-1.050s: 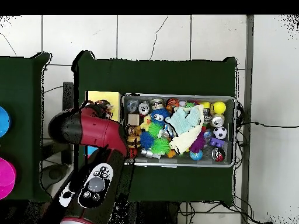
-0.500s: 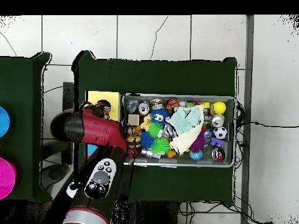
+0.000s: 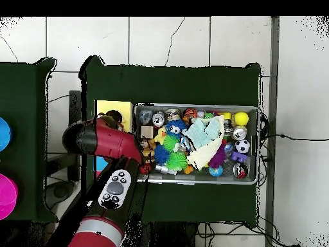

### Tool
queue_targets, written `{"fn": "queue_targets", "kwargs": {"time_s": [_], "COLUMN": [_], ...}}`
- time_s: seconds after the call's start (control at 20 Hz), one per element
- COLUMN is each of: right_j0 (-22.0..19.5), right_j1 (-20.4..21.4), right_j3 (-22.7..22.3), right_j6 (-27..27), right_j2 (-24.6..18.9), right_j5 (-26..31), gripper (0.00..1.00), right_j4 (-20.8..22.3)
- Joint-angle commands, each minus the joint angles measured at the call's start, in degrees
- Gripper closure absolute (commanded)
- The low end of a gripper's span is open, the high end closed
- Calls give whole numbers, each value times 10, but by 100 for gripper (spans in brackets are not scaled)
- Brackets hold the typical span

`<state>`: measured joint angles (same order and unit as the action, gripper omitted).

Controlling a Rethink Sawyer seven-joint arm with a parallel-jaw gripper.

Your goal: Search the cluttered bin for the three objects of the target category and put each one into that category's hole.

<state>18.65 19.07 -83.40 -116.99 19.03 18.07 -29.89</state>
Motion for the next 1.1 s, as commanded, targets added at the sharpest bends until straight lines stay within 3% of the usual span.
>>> {"fn": "queue_targets", "kwargs": {"time_s": [0.05,0.4,0.7,0.85,1.1], "right_j0": [-32,-40,-21,-5,15], "right_j1": [-77,-83,-105,-110,-79], "right_j3": [-9,-1,16,20,7], "right_j6": [-103,-95,-100,-115,-128], "right_j2": [-94,-99,-59,-39,-10], "right_j5": [-38,-99,-131,-115,-36], "gripper": [100,100,100,100,100], "right_j4": [-10,7,11,-3,-11]}}
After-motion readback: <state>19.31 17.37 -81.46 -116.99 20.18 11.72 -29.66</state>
